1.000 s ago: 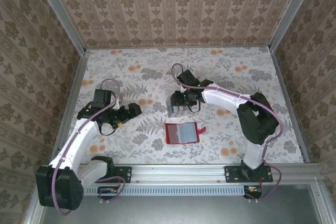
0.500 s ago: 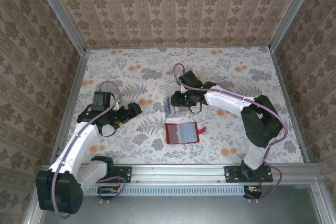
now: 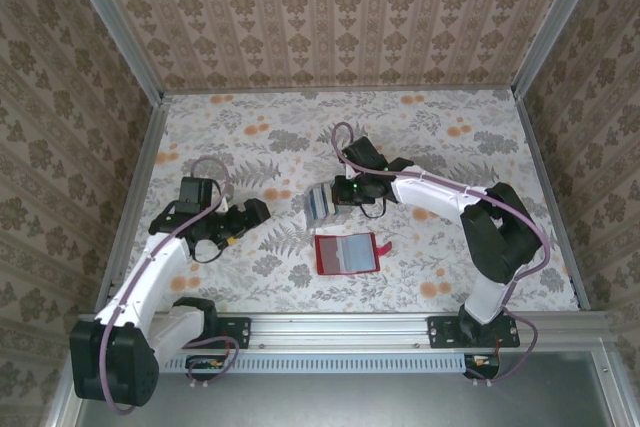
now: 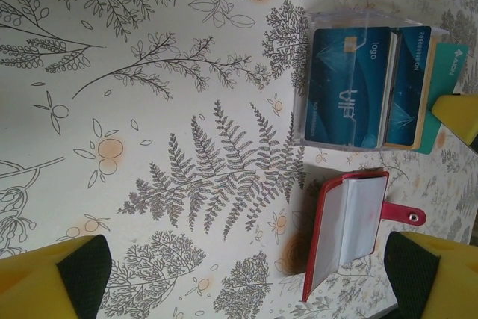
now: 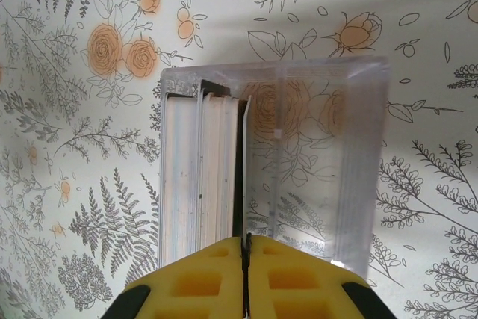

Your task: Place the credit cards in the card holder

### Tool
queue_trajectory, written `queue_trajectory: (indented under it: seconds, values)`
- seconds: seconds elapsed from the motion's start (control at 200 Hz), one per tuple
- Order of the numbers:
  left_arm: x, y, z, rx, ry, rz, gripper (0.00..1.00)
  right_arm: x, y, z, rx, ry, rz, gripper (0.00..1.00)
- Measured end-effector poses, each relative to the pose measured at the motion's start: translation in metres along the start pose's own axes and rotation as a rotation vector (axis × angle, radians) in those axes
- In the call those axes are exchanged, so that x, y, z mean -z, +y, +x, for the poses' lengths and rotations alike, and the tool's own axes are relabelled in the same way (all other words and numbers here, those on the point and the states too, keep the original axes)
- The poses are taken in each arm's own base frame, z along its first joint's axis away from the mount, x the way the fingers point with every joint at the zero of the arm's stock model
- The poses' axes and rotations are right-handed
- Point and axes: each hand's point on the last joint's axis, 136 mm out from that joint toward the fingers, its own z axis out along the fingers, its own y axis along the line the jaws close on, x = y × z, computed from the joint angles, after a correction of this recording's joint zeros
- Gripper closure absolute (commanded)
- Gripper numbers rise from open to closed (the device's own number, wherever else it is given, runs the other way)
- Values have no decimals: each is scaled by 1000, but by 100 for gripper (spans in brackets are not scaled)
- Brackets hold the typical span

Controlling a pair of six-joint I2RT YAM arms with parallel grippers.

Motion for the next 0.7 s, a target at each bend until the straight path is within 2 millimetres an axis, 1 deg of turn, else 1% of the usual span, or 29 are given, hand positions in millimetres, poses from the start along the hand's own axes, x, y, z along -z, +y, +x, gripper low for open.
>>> queue_trajectory:
  seconds: [0.08,0.2,0.27,0.35,0.485,0.57,0.63,0.7]
  values:
    - [-2,1,1,3,7,-4,7,5,1,-1,9,-11,-2,91]
    - [-4,-1,4,-7,17,2,8,18,3,-4,31,-35,2,92]
    - [-6,-7,12,-28,32,27,10,26,4,-7,49,-55,5,96]
    - [-9,-16,24,-64,58,57,12,34,1,-5,65,-71,9,96]
    - [-14,-37,48,-183,110,97,14,51,-10,17,97,-51,9,98]
    - [-17,-52,65,-261,146,130,16,68,-18,34,108,-49,2,100]
    - [-20,-56,71,-289,163,139,16,83,-22,47,111,-59,-20,100]
    - [-27,-58,76,-305,189,135,17,98,-21,61,111,-73,-66,100]
